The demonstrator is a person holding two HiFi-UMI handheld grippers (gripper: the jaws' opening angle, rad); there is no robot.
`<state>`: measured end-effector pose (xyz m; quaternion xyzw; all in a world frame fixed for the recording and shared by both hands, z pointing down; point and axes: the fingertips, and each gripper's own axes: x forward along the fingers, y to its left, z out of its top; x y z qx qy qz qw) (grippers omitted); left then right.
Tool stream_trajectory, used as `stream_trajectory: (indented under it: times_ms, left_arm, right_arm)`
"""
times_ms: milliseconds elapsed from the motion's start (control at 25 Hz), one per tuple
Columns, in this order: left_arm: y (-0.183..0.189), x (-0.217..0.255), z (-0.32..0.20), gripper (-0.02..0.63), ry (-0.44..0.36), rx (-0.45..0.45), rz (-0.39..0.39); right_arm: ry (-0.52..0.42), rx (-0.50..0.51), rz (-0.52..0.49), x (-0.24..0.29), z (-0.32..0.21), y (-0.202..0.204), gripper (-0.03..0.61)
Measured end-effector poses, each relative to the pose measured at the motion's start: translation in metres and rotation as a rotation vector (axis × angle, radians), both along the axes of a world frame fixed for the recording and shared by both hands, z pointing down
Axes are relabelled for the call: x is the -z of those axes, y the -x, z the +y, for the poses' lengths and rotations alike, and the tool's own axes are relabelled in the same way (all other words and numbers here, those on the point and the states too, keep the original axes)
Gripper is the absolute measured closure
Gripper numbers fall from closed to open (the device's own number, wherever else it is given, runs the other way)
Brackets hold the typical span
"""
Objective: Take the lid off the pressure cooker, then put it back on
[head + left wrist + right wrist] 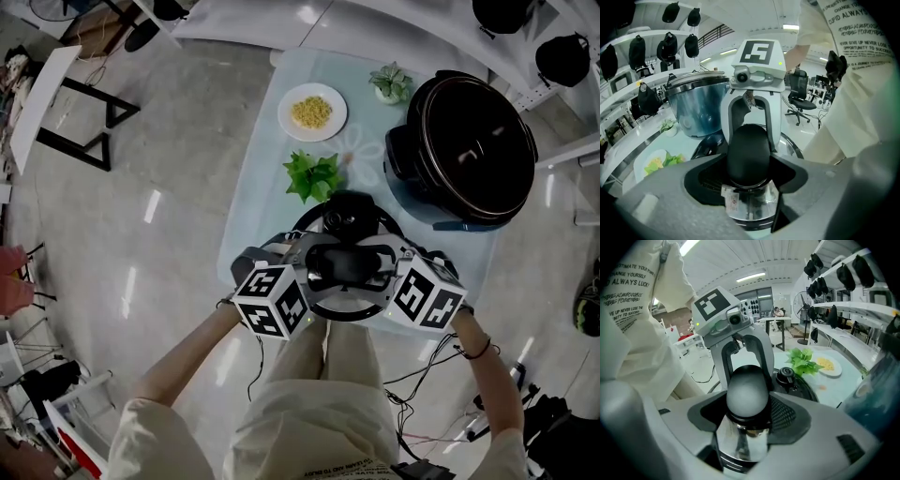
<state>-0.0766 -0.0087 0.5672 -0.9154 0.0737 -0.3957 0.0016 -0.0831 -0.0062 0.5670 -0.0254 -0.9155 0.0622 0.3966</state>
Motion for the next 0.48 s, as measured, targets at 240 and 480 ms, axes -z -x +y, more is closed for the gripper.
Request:
stream_trajectory:
  times_ms: [240, 480]
  left_arm:
    - [-0.001, -0.011, 0.002, 0.328, 0.001, -0.006, -0.015]
    - [-0.003, -0.014, 0.001, 0.328, 0.007, -0.01, -0.011]
  right_arm:
    - [-0.003, -0.003, 0.013, -0.01, 0.001, -0.001, 0.304]
    - [0.013, -0.012, 0.014, -0.015, 0.001, -0.004, 0.304]
